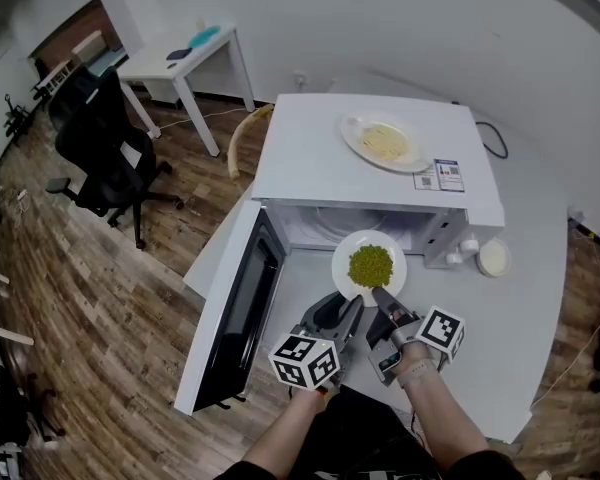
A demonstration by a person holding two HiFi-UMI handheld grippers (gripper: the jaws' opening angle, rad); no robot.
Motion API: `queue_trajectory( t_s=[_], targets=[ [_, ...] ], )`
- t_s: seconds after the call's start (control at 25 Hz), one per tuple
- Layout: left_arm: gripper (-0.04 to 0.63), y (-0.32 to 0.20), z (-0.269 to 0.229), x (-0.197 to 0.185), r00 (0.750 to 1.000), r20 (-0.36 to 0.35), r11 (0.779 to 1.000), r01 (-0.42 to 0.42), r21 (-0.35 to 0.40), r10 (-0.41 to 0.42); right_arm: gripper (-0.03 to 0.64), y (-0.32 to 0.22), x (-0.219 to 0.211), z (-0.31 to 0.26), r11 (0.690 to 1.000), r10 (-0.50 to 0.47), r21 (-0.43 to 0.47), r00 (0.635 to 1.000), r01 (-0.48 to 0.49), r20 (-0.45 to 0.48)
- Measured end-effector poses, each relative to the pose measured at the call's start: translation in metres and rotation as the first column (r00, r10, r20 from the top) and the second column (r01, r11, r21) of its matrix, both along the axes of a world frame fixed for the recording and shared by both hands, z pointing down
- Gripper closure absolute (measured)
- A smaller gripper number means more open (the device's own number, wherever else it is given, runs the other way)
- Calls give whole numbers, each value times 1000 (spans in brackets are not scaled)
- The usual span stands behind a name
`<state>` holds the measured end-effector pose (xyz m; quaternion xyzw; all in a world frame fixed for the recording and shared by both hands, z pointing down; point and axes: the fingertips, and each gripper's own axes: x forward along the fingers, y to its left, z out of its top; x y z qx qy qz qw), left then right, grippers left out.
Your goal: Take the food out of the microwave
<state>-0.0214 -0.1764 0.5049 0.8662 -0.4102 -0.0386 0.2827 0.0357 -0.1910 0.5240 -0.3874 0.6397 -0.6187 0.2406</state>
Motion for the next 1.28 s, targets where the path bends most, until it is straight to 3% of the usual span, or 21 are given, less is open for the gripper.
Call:
queue_trajectory(
  t_s=[0.84,1.28],
  targets=[
    [471,42,-9,-3,1000,-1,999,-31,-8,31,563,44,-3,-10,1000,-17,-5,1000,17,-27],
    [471,58,-11,-11,1000,1,1000,3,-6,-3,563,59,-11,-11,999,-50,-9,998,50,-25]
  ],
)
